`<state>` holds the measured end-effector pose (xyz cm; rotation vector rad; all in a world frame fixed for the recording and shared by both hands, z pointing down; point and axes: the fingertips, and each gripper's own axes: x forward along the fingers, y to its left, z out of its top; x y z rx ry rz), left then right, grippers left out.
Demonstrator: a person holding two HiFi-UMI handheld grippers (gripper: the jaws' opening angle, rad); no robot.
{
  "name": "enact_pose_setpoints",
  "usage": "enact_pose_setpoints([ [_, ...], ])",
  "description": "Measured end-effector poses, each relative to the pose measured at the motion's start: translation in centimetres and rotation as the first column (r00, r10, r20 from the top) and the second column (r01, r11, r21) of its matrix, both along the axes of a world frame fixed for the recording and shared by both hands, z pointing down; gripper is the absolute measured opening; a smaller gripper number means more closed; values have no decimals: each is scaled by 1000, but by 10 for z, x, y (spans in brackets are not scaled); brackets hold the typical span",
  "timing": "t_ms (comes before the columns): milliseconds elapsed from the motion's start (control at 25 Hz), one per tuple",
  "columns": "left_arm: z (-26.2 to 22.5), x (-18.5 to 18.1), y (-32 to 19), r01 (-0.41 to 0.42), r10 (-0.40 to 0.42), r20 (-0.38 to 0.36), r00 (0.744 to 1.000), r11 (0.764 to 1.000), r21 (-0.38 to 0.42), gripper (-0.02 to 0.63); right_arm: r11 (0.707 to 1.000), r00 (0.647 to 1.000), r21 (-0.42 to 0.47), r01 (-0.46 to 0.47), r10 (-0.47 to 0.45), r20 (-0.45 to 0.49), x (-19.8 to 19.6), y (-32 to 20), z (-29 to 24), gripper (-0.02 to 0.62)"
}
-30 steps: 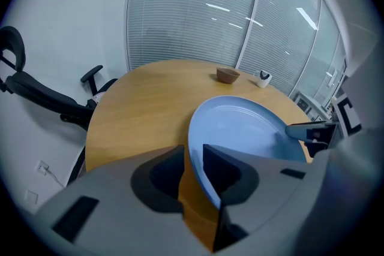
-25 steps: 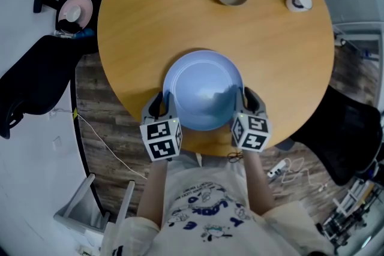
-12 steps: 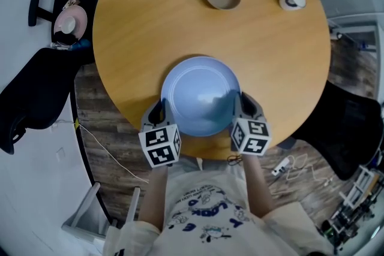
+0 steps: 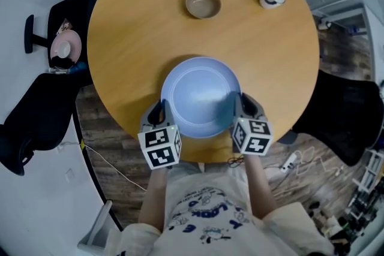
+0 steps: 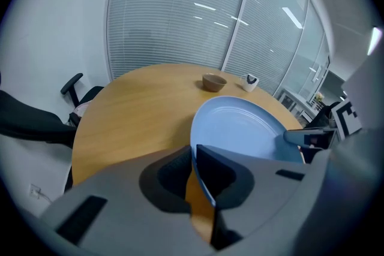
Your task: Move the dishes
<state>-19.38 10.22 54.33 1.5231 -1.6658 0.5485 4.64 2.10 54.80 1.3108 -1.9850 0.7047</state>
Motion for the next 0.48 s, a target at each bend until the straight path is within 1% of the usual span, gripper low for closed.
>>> enact_pose_setpoints([
  [240, -15, 23, -37, -100, 99, 9, 995, 995, 32, 25, 995, 995, 19, -98, 98, -8, 30, -13, -17, 23],
  [480, -35, 63, -80, -197, 196, 16, 980, 978, 64, 26, 981, 981, 40, -192, 192, -5, 74, -32, -35, 23],
])
